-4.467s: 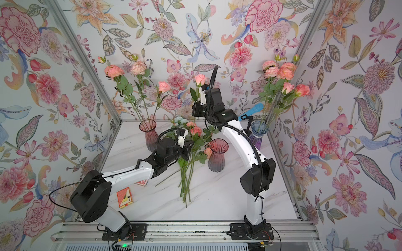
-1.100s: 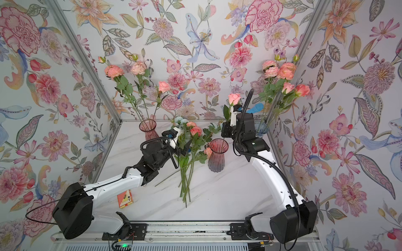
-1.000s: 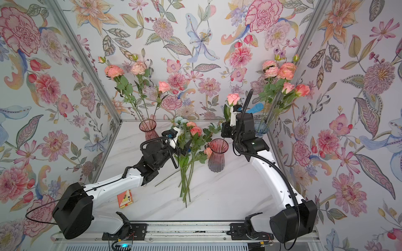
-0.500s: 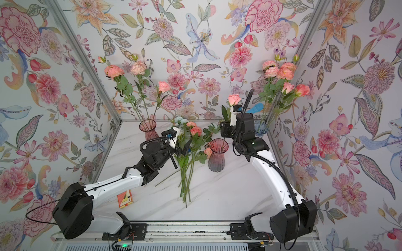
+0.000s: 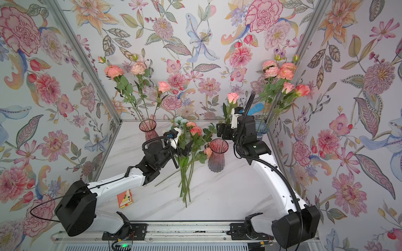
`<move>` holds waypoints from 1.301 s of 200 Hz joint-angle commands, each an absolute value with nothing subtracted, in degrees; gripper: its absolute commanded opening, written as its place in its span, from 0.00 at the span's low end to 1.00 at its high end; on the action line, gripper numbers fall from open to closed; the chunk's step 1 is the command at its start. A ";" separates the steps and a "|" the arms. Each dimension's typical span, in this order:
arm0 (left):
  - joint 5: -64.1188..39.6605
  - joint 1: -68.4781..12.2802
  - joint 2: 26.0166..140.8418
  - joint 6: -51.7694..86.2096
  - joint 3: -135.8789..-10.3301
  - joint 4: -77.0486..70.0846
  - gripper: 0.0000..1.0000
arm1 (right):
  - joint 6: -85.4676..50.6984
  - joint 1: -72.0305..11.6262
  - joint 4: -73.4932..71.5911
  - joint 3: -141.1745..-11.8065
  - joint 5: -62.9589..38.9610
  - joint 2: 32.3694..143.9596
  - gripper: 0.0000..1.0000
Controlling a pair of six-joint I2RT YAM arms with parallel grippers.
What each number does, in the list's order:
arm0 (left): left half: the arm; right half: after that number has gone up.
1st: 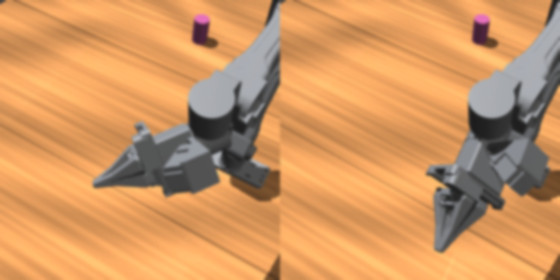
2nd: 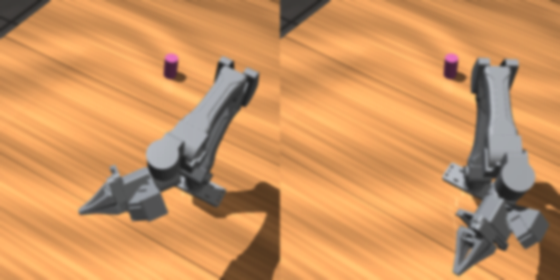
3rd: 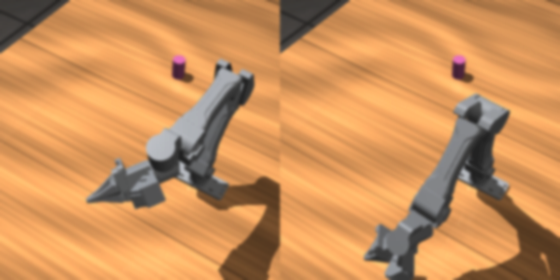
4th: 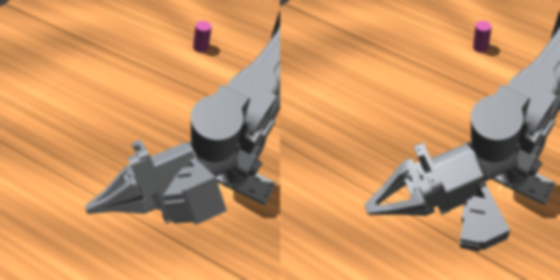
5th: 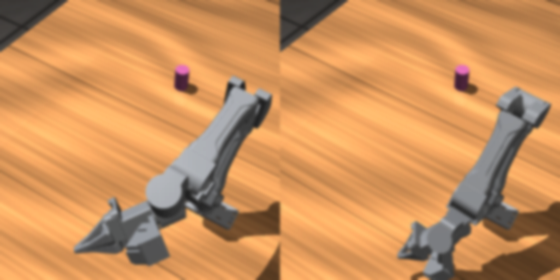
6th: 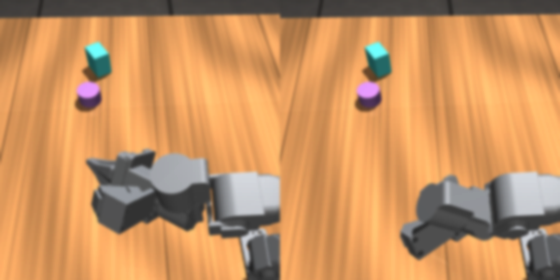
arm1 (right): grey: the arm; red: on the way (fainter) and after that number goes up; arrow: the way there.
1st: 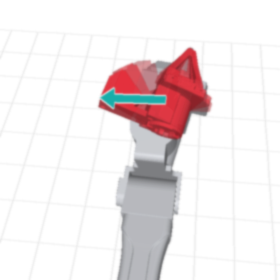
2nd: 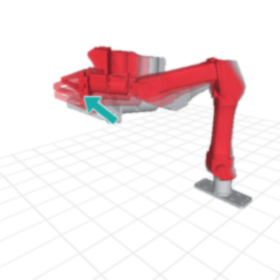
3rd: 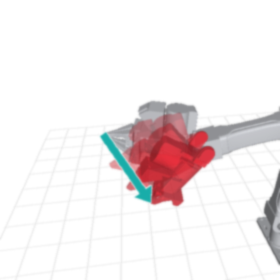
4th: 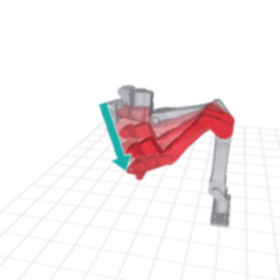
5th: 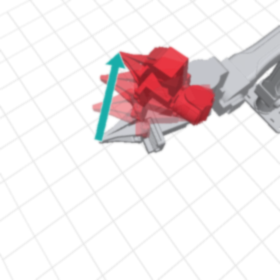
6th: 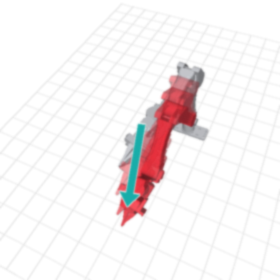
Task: Place the pink flowers into the vase
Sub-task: Place the flower in the vase, then pick up the flower at the center of the board.
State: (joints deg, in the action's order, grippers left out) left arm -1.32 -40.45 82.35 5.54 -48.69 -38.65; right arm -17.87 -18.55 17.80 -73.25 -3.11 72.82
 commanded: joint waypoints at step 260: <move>-4.14 -37.71 103.64 7.96 -67.08 9.12 0.96 | -11.69 -16.71 29.79 -70.36 -8.59 61.64 1.00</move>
